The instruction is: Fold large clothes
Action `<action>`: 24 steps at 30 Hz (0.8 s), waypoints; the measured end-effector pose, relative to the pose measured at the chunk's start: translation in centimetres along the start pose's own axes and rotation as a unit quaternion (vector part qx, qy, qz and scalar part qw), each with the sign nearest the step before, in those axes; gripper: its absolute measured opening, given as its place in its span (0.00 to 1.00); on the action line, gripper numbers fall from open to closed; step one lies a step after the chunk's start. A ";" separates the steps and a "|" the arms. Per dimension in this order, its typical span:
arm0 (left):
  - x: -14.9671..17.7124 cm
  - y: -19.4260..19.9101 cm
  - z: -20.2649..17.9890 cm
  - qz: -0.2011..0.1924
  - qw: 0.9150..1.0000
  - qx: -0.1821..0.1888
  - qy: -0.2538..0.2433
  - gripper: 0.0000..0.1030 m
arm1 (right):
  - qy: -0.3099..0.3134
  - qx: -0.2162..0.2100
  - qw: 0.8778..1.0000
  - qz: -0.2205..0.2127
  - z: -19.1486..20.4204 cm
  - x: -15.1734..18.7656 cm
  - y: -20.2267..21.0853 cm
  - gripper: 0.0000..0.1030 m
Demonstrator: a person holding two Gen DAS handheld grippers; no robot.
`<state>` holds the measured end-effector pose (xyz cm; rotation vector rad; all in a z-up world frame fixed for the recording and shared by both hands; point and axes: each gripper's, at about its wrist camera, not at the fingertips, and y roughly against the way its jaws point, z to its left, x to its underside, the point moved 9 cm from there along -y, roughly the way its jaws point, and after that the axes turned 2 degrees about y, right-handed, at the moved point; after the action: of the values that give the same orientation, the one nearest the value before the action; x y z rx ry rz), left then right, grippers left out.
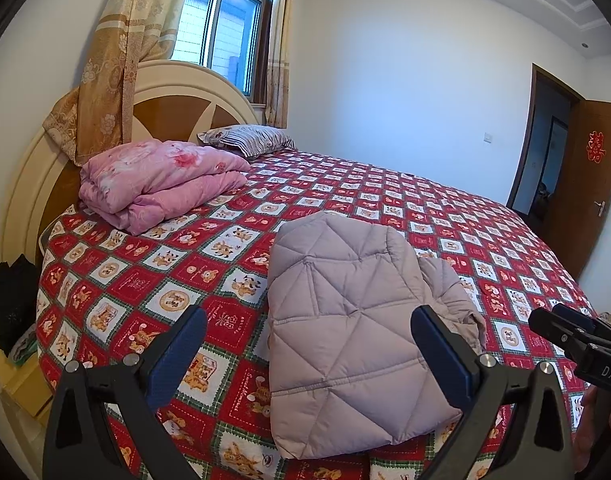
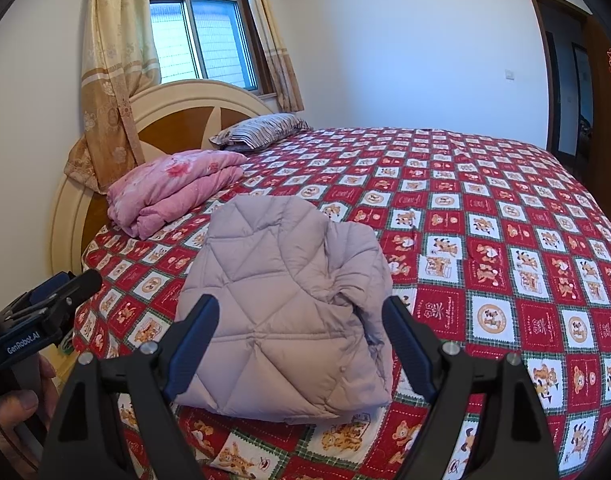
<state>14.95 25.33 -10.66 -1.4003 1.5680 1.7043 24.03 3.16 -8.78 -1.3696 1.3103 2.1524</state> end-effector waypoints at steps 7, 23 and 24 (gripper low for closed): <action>0.1 -0.3 0.2 0.006 1.000 -0.003 0.004 0.99 | 0.000 0.000 1.000 -0.001 -0.1 -0.1 0.0 0.83; 0.4 -1.0 0.6 0.015 0.999 -0.040 -0.002 0.99 | 0.000 0.000 1.000 0.000 0.3 0.3 -0.2 0.83; 0.4 -1.0 0.6 0.016 0.999 -0.039 -0.004 0.99 | 0.000 0.000 1.000 0.000 0.1 0.2 -0.1 0.83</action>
<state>15.42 25.98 -11.57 -1.4115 1.5421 1.8053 23.94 3.28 -9.03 -1.3705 1.3097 2.1525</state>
